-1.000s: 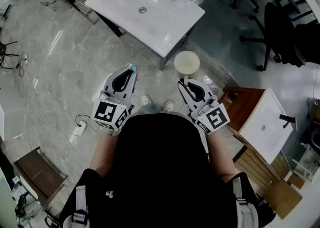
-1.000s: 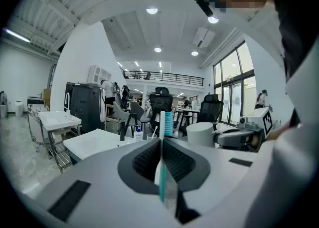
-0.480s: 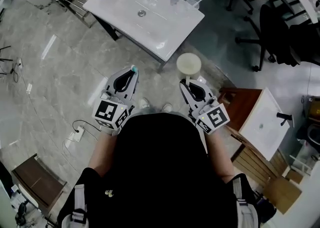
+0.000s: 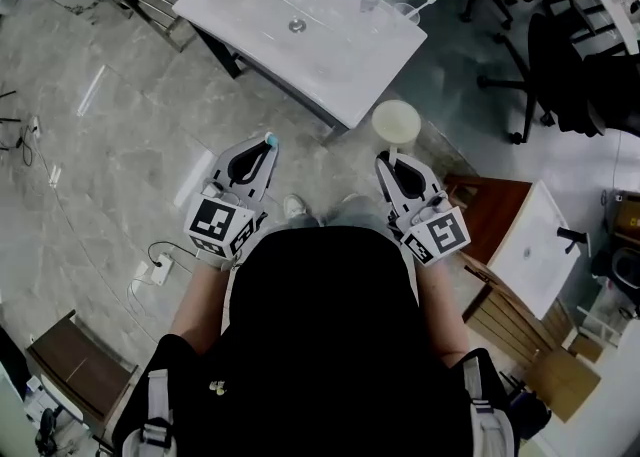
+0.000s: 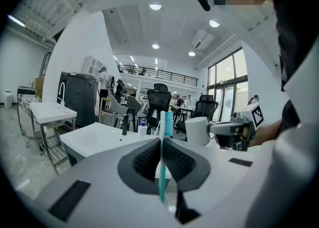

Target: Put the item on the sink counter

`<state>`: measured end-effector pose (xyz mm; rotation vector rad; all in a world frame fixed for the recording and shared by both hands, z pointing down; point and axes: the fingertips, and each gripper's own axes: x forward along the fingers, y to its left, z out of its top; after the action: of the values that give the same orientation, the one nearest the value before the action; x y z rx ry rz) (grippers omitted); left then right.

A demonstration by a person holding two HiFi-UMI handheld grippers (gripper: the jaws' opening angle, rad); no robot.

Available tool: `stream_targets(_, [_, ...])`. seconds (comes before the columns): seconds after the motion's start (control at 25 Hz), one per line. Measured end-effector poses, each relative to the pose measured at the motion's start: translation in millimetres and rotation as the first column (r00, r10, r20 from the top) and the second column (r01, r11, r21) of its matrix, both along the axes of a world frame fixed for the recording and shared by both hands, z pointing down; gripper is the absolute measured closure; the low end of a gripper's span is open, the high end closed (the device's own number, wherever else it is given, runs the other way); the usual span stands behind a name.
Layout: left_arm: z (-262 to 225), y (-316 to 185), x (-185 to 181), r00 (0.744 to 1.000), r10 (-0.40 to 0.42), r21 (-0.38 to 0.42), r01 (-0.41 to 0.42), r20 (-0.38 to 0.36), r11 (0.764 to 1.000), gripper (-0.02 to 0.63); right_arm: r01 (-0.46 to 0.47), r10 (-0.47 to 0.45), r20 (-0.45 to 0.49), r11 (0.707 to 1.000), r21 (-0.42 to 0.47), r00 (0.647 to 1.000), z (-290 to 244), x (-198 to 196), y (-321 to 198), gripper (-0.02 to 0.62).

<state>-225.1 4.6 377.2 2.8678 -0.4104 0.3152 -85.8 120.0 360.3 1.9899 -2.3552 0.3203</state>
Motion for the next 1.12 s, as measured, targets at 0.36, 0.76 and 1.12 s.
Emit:
stream_targets(0.36, [14.0, -21.1, 35.0, 0.998, -0.050, -0.016, 0.050, 0.033, 0.999, 0.575, 0.050, -0.049, 0.038, 0.999, -0.009, 0.998, 13.6, 42.8, -33.0, 0.548])
stream_targets(0.76, [5.5, -45.5, 99.5, 0.974, -0.219, -0.037, 0.222, 0.053, 0.974, 0.575, 0.219, -0.218, 0.086, 0.976, -0.004, 0.972, 28.7, 118.0, -75.1, 0.548])
stream_targets(1.12, [0.3, -42.0, 138.3, 0.923, -0.371, -0.003, 0.373, 0.102, 0.928, 0.575, 0.353, -0.350, 0.141, 0.936, 0.006, 0.926, 45.0, 165.9, -92.0, 0.548])
